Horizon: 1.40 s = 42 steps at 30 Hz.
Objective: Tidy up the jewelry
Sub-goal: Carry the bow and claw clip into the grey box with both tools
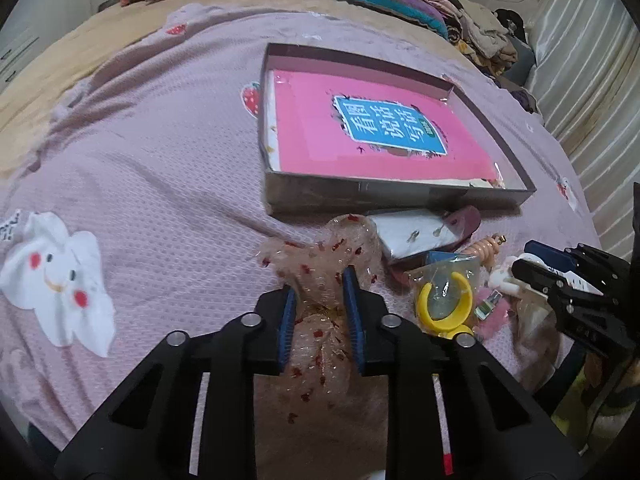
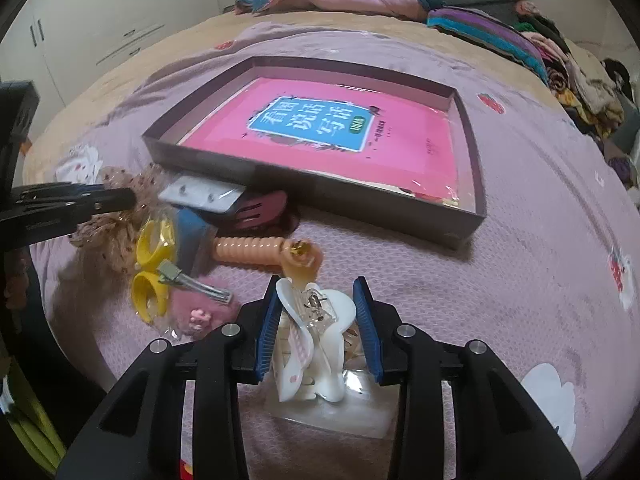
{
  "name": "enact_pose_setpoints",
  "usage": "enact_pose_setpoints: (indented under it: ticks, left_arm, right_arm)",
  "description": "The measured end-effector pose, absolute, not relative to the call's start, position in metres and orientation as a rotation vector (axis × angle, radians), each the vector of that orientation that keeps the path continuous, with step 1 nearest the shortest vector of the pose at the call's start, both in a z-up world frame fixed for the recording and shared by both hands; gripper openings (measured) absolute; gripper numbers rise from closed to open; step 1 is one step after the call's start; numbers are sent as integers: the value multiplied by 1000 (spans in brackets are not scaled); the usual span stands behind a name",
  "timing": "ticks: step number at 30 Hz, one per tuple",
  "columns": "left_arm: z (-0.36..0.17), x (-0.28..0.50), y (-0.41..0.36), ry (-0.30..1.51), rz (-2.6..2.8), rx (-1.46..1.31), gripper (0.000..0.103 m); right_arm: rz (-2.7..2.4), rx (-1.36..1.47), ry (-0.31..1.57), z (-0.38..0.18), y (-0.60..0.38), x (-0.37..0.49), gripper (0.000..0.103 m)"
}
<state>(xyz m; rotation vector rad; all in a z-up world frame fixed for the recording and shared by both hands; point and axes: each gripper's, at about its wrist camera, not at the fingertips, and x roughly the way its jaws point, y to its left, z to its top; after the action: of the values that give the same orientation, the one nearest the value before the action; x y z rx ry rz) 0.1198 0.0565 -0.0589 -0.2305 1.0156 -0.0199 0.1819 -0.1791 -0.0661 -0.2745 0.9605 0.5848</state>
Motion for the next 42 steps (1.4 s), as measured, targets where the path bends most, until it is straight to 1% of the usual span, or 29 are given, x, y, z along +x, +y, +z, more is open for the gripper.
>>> enact_pose_setpoints:
  ticks: [11, 17, 24, 31, 42]
  left_arm:
    - [-35, 115, 73, 987, 9, -246, 11]
    - [-18, 125, 75, 956, 13, -252, 11]
    - [-4, 151, 65, 929, -8, -239, 11]
    - [4, 181, 55, 912, -32, -232, 11]
    - [-5, 226, 41, 921, -28, -211, 11]
  right_arm:
    - [563, -48, 953, -51, -226, 190, 34]
    - [509, 9, 914, -35, -252, 196, 34]
    - [461, 24, 867, -14, -273, 208, 34]
    - [449, 19, 832, 2, -273, 224, 34]
    - [471, -6, 780, 23, -245, 255, 34]
